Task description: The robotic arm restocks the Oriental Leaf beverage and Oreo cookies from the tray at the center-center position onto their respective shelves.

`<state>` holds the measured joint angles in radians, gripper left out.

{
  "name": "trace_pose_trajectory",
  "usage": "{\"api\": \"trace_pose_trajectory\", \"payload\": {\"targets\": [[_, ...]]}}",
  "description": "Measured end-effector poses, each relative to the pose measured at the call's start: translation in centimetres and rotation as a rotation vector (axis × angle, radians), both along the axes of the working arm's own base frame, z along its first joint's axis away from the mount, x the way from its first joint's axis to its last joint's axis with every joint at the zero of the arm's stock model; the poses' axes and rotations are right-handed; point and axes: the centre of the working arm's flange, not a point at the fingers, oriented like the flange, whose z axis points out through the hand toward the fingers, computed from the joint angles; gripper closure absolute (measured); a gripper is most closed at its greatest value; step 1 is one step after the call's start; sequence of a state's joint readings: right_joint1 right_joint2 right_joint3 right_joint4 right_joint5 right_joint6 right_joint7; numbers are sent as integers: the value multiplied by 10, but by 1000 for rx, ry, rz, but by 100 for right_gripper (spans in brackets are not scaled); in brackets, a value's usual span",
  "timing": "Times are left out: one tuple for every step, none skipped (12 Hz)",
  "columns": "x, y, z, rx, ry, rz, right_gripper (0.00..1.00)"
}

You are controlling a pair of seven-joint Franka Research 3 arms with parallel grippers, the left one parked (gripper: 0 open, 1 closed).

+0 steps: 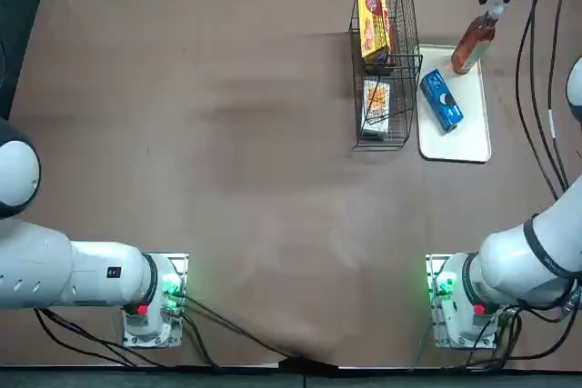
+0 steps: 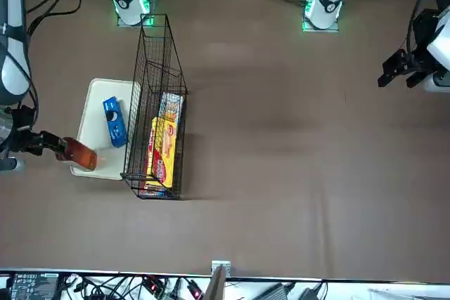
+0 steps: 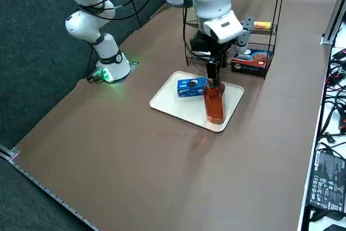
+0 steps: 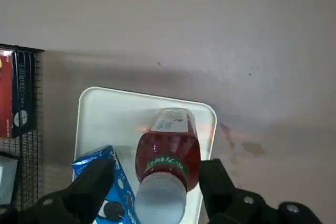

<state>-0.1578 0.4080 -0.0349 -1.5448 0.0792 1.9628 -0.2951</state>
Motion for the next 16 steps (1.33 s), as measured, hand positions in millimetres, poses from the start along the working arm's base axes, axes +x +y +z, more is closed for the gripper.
{"api": "trace_pose_trajectory", "payload": {"targets": [[0,-1,-4,0,6,-2,0],[-1,-4,-7,1,12,-7,0],[-2,-8,-10,2,17,-13,0],[-4,-12,-13,3,23,-21,0],[-6,-15,-15,4,29,-36,0],[-7,-16,-17,4,33,-55,0],[-8,-16,-19,5,38,-73,1],[-8,-15,-20,6,41,-87,1],[-8,-13,-20,7,45,-114,2],[-9,-11,-20,8,47,-120,2],[-11,-10,-20,4,49,-120,3],[-12,-10,-20,-1,52,-118,3],[-13,-10,-19,-4,53,-116,4],[-14,-10,-18,-7,52,-115,5],[-15,-9,-17,-7,51,-115,14],[-15,-9,-17,-7,51,-118,16]]}}
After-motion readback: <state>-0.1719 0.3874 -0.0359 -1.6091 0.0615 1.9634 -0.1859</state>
